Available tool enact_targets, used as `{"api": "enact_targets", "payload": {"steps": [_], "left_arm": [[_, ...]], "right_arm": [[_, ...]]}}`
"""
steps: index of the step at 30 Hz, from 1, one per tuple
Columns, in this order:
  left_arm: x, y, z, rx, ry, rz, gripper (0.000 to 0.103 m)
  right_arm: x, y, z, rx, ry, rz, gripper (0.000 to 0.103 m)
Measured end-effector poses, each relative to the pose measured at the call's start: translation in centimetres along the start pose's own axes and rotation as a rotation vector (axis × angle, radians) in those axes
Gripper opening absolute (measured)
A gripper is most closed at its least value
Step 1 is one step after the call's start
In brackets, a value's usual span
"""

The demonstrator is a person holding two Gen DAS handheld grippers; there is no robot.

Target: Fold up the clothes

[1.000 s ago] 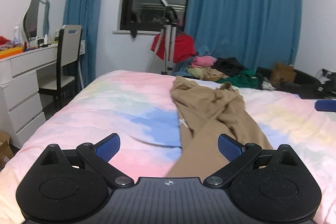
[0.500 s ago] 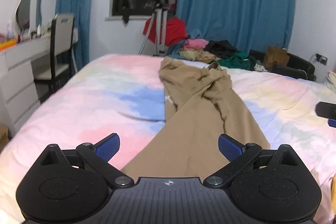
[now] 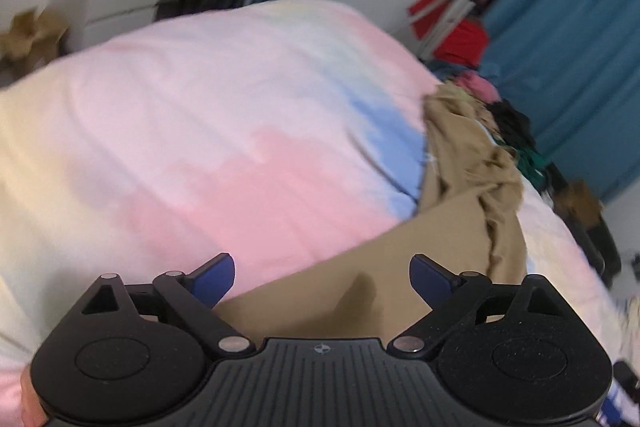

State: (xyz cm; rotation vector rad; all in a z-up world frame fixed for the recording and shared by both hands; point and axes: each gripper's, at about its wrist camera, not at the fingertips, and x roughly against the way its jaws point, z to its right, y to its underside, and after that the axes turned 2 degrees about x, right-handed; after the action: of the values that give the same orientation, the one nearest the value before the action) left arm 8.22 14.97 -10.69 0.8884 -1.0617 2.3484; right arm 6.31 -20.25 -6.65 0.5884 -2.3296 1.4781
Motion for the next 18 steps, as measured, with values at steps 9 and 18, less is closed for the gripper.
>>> {"api": "enact_targets", "payload": {"steps": [9, 18], "left_arm": [[0.0, 0.8, -0.9, 0.018, -0.042, -0.031, 0.066], [1.2, 3.2, 2.5, -0.175, 0.005, -0.022, 0.008]], "right_arm": [[-1.6, 0.6, 0.7, -0.052, -0.031, -0.073, 0.088], [-2.0, 0.9, 1.7, -0.103, -0.02, -0.122, 0.088]]}}
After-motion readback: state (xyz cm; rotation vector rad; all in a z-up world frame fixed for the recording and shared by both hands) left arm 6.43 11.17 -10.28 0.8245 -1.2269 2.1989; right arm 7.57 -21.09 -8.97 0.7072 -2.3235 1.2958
